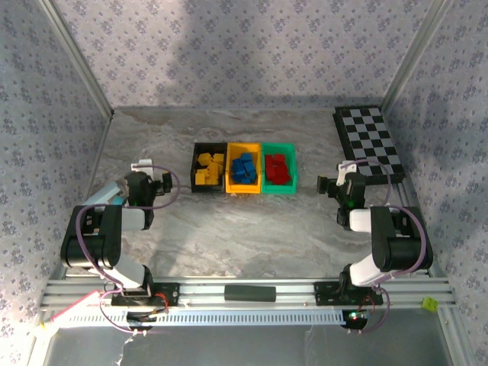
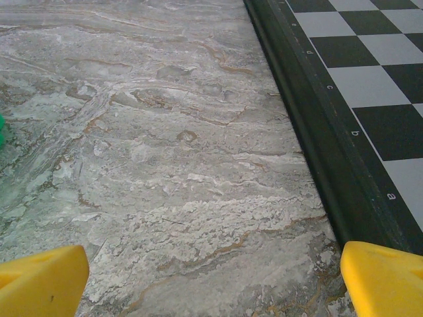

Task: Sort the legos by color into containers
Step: Reset both arms

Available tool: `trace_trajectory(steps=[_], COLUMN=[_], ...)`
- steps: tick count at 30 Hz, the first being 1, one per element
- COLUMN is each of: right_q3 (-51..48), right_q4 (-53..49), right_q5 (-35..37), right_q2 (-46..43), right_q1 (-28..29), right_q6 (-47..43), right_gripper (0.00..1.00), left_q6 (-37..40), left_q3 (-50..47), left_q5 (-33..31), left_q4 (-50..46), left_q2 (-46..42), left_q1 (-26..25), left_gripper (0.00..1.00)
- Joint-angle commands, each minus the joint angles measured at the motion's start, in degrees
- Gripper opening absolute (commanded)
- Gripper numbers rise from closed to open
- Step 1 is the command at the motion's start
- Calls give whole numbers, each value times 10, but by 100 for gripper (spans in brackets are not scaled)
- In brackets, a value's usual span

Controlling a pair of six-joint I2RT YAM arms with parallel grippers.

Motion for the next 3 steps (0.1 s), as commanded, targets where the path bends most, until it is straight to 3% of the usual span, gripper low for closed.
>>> trace_trajectory(steps=[1, 3], right_q3=[14, 14], right_q4=[10, 11], right_q5=[-5, -4], right_q2=[4, 4], right_q1=[-5, -5], right_q6=[0, 0], right_gripper=[100, 100], left_q6=[8, 7], left_q3=[0, 0], left_q5=[10, 11], left_q4=[25, 24], left_q2=[2, 2], left_q1=[1, 2], left_gripper=[100, 100])
